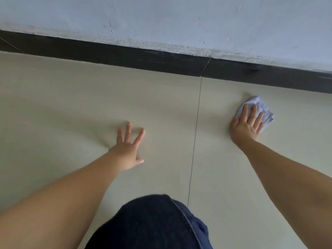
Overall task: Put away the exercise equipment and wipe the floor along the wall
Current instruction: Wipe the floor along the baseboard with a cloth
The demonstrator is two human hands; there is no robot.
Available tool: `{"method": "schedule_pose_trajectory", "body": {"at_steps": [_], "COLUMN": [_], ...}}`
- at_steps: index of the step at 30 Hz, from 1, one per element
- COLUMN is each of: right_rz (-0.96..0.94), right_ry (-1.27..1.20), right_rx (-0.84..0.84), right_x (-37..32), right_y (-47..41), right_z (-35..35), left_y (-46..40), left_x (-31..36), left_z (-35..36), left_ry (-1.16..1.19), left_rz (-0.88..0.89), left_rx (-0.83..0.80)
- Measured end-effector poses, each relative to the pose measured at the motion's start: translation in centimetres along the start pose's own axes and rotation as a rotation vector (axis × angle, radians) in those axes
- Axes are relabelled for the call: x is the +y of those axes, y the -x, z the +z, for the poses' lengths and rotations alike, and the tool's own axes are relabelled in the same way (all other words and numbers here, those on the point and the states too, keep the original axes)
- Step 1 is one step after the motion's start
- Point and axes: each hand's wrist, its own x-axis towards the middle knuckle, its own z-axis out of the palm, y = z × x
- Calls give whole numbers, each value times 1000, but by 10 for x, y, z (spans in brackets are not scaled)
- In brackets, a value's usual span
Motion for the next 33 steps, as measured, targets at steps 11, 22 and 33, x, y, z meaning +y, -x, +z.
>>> {"method": "schedule_pose_trajectory", "body": {"at_steps": [11,22,33], "right_rz": [-191,-42,-454], "right_ry": [162,146,224], "right_rx": [-364,-461,-402], "right_x": [-20,-35,0], "right_y": [40,55,209], "right_z": [-24,-12,52], "left_y": [-12,-59,-61], "left_x": [32,76,80], "left_z": [-105,-53,-56], "left_ry": [-147,-67,-115], "left_rz": [299,148,101], "left_rx": [-18,110,126]}}
